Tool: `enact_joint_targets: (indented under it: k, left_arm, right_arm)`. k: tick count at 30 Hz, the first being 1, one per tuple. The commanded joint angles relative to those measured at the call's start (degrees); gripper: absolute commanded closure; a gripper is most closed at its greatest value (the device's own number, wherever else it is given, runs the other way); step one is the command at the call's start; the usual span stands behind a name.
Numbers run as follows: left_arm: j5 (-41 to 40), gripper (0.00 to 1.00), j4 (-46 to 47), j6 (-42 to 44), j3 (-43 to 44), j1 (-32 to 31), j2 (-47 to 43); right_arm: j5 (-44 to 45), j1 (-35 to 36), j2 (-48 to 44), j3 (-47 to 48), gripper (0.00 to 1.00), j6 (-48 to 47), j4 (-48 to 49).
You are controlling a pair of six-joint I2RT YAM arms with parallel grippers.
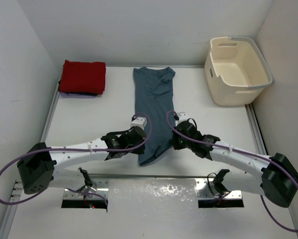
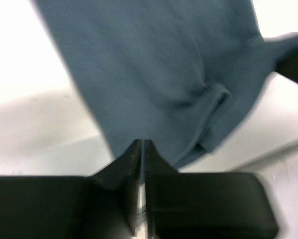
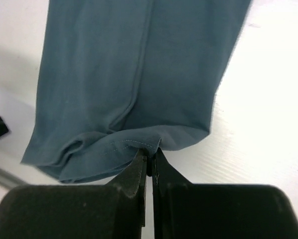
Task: Fold and stack the t-shirts
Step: Grab the bottom of the folded rectangular tshirt with both arms
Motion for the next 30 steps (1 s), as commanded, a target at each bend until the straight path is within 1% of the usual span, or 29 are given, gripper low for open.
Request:
enact_joint_targets:
  k: [1,2,3,4,6,7,9,14,17,20,21,23,24,27,29,30]
  left_arm:
    - [9.7,0.91,1.3,2.7,-2.1,0.2,-0.8]
    - [11.1,0.85,1.6,2.1,-3.0,0.0,-0.4]
    - [13.8,0.77,1.9,2.0,-4.8,-0.3,-0.2]
    - [14.8,0.67,2.3,2.1,-5.6,-0.6,0.3]
    - [17.1,0.52,4.2,3.2,-7.2,-1.1,0.5]
    - [18.6,0.5,4.6,3.6,-7.4,-1.2,0.6]
    - [19.5,0.5,4.9,4.1,-7.4,-1.4,1.5]
    - [18.1,0.51,3.6,4.0,-8.1,-1.4,4.4]
    - [17.4,0.55,4.4,4.2,-8.1,-1.4,6.2]
    - [14.4,0.61,3.1,3.4,-7.8,-1.4,7.3]
    - [12.7,0.7,2.8,3.1,-7.5,-1.4,7.6]
    - [12.4,0.85,2.9,3.1,-6.9,-1.4,7.7]
    - [12.6,1.0,3.3,3.0,-6.6,-1.4,7.4]
    - [12.3,1.0,3.3,3.0,-5.3,-1.4,6.4]
    - [8.5,1.0,1.1,2.1,-3.2,-1.4,4.9]
    - [7.2,1.0,0.2,1.9,-2.2,-1.3,4.3]
  right_arm:
    - [-5.8,-0.2,0.6,0.2,1.0,-0.7,0.2]
    - [-7.4,-0.1,0.1,-2.0,1.0,0.0,0.8]
    - [-8.7,-0.1,-0.3,-3.0,1.0,0.7,1.8]
    - [-9.0,-0.2,-0.6,-4.1,1.0,1.2,2.5]
    - [-9.4,-0.1,-1.4,-6.0,1.0,2.2,3.3]
    - [-9.5,-0.2,-1.5,-6.1,1.0,2.3,3.5]
    - [-9.6,-0.1,-1.7,-6.1,1.0,2.4,3.6]
    - [-10.5,-0.1,-1.7,-5.9,1.0,1.7,3.6]
    - [-10.9,-0.1,-1.7,-6.5,1.0,2.2,4.3]
    - [-11.3,-0.2,-1.9,-6.8,1.0,2.4,4.9]
    - [-11.4,-0.2,-1.9,-6.9,1.0,2.4,5.2]
    - [-11.4,-0.1,-1.8,-6.9,1.0,2.3,5.3]
    - [-11.4,-0.1,-1.7,-6.8,1.0,2.2,5.3]
    - [-10.9,-0.1,-2.0,-6.7,1.0,1.9,5.3]
    - [-9.3,-0.2,-2.2,-5.5,1.0,1.2,4.4]
    - [-6.9,-0.1,-2.4,-5.0,1.0,0.9,4.1]
